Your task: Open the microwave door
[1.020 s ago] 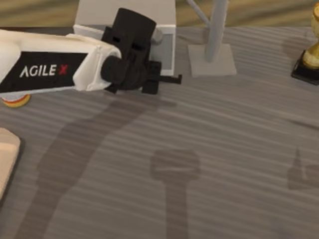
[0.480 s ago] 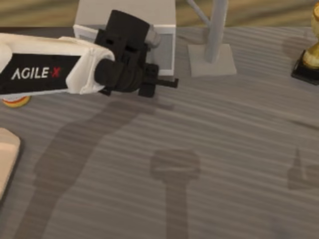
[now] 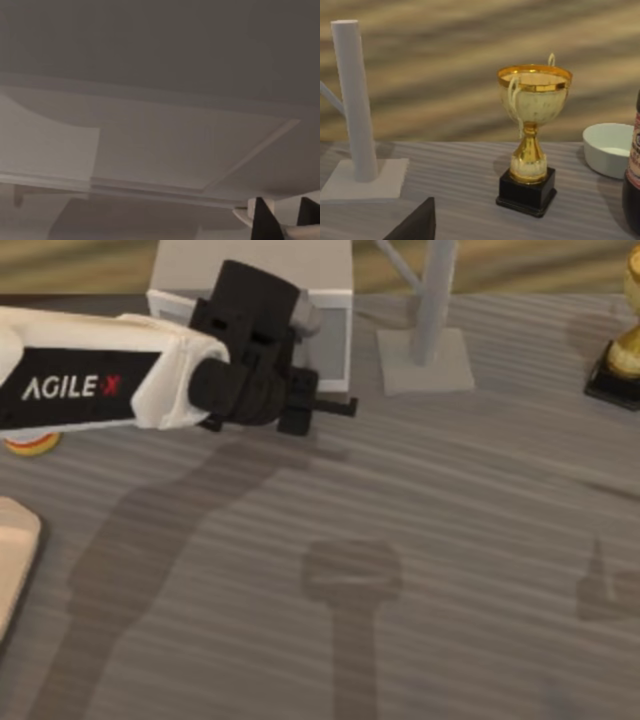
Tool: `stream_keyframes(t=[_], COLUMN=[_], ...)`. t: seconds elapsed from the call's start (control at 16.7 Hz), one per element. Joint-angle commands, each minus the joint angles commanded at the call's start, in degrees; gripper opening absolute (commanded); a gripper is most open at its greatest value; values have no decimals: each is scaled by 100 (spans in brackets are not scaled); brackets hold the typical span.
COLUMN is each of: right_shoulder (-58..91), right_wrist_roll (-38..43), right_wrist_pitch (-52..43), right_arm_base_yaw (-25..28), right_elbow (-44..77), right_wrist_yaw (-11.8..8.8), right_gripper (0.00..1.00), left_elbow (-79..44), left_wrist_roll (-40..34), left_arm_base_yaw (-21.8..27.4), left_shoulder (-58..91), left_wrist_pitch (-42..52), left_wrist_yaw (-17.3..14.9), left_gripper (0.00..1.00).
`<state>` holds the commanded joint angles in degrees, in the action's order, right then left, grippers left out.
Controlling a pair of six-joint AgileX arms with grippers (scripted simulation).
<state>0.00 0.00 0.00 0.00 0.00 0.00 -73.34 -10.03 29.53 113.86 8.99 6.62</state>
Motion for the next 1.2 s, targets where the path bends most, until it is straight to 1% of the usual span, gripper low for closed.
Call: stream_keyframes(t=[0.78,0.9,1.2], right_shoulder=[0,0,0], right_wrist_roll=[0,0,0], right_wrist_pitch=[0,0,0], right_arm_base_yaw=[0,0,0], right_elbow=[0,0,0], right_wrist_yaw=[0,0,0], right_gripper=[100,100,100], left_elbow=[0,-2,221], left_wrist_roll=[0,-16,272], left_arm_base_yaw=[0,40,-73], left_shoulder=[0,6,-171], left_wrist_pitch=[0,1,-109], left_wrist_yaw=[0,-54,-252], left_gripper=[0,0,0])
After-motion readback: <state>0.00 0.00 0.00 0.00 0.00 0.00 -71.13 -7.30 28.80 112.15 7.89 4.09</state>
